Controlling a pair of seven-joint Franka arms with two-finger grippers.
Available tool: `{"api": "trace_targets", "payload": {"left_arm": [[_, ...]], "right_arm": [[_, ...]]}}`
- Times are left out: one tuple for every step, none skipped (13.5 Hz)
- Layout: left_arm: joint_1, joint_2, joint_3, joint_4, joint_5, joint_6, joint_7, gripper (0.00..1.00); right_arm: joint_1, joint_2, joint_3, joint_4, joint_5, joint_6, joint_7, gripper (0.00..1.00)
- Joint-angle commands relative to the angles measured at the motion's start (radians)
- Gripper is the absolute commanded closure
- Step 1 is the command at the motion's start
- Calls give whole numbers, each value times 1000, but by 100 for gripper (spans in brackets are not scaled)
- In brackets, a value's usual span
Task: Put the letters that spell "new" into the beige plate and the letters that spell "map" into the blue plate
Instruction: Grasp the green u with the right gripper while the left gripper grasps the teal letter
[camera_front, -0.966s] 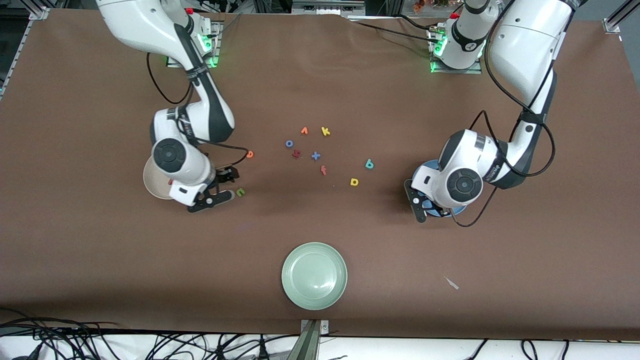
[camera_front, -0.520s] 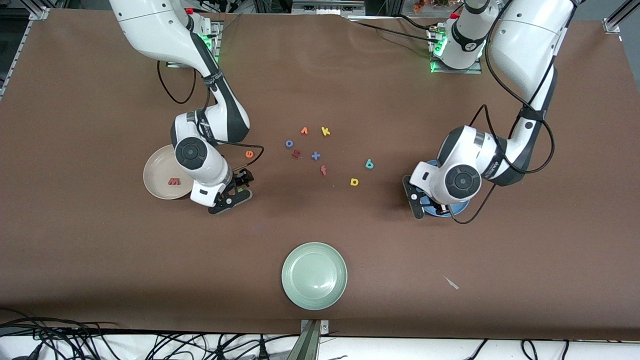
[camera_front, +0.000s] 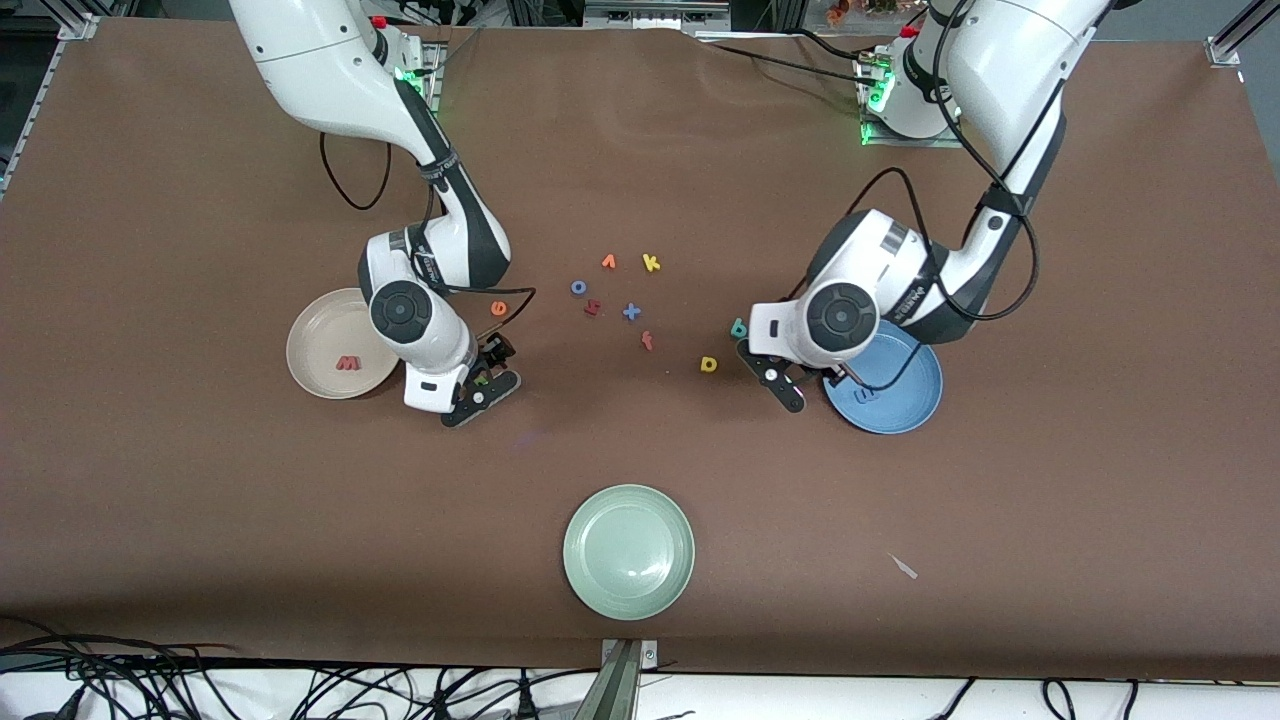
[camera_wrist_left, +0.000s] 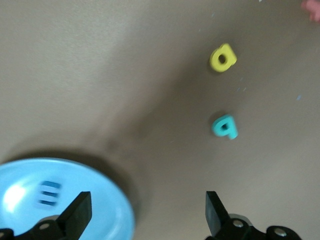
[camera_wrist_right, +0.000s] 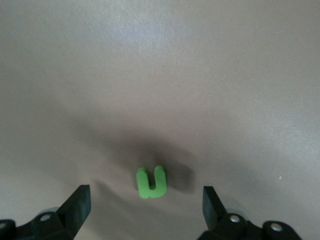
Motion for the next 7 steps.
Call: {"api": "trace_targets", "payload": {"left_arm": [[-5, 3, -35, -12, 3, 2, -172, 0], [-17, 4, -38, -18, 3, 12, -223, 0], [-28, 3, -39, -38, 3, 36, -263, 0], [-45, -2, -39, -67, 6, 76, -310, 0], [-63, -3, -39, -99, 14, 119, -359, 0], [-81, -2, -38, -125, 19, 163, -401, 0], [-94, 1, -38, -148, 23, 214, -428, 0]], "right_arm": [[-12, 13, 5, 11, 17, 7, -61, 1], [-10, 13, 5, 11, 17, 9, -64, 6], [-10, 13, 5, 11, 17, 9, -64, 11], [-9, 13, 5, 11, 17, 10, -66, 15], [-9, 16, 5, 9, 17, 15, -66, 20], [-7, 22, 5, 11, 17, 17, -67, 27], [-4, 23, 5, 11, 17, 17, -66, 33]]}}
